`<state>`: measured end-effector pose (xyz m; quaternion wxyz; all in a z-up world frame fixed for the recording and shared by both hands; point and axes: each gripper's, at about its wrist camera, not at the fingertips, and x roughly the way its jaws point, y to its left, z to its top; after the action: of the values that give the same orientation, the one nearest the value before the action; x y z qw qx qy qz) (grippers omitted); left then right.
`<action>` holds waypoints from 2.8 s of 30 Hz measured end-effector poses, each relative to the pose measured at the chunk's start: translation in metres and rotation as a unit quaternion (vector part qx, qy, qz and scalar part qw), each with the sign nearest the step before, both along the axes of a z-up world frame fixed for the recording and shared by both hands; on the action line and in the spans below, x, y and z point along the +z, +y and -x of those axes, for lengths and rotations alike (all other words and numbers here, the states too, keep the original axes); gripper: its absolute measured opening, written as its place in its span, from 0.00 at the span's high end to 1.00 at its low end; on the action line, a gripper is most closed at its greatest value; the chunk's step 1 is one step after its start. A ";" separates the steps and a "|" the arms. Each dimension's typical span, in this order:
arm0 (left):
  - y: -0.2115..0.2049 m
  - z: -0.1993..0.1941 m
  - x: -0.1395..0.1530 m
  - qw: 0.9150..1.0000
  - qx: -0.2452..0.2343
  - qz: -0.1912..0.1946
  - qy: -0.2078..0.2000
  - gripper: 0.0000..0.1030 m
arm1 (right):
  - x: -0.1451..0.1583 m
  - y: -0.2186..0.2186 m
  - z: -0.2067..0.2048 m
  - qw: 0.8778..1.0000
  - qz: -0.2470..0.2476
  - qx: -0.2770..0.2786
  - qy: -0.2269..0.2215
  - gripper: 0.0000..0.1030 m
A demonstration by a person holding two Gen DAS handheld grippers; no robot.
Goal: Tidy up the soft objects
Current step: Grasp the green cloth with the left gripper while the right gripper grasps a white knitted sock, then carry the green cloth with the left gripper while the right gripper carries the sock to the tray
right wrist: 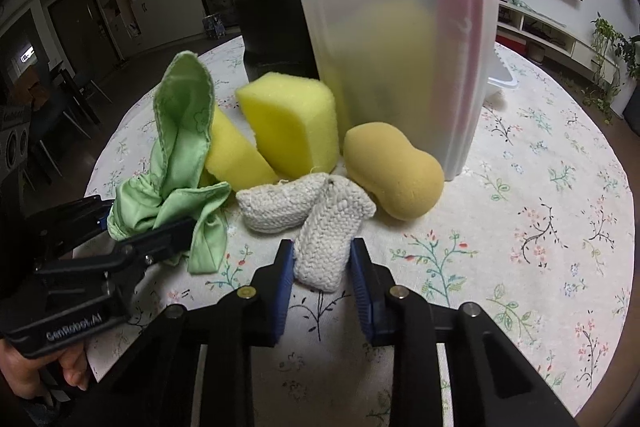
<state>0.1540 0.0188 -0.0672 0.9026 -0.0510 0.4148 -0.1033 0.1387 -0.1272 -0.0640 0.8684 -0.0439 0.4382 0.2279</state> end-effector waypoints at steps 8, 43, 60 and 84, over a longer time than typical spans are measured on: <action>0.001 0.015 0.007 1.000 0.001 0.010 -0.001 0.69 | 0.008 -0.011 0.019 1.000 -0.012 -0.009 -0.001 0.72; 0.097 0.011 0.070 0.997 0.061 0.020 -0.033 0.69 | 0.063 -0.167 0.012 0.990 -0.009 -0.141 -0.031 0.72; 0.147 -0.149 0.134 0.996 0.049 -0.056 -0.048 0.69 | 0.146 -0.279 -0.137 0.971 0.043 -0.222 -0.080 0.72; 0.023 -0.303 0.068 0.982 -0.165 -0.091 0.019 0.69 | 0.110 -0.097 -0.293 0.996 0.073 0.030 -0.040 0.72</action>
<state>0.4571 0.0420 0.0007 0.8658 0.0986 0.4427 -0.2112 0.4317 -0.2239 0.0459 0.8724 -0.1296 0.4170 0.2195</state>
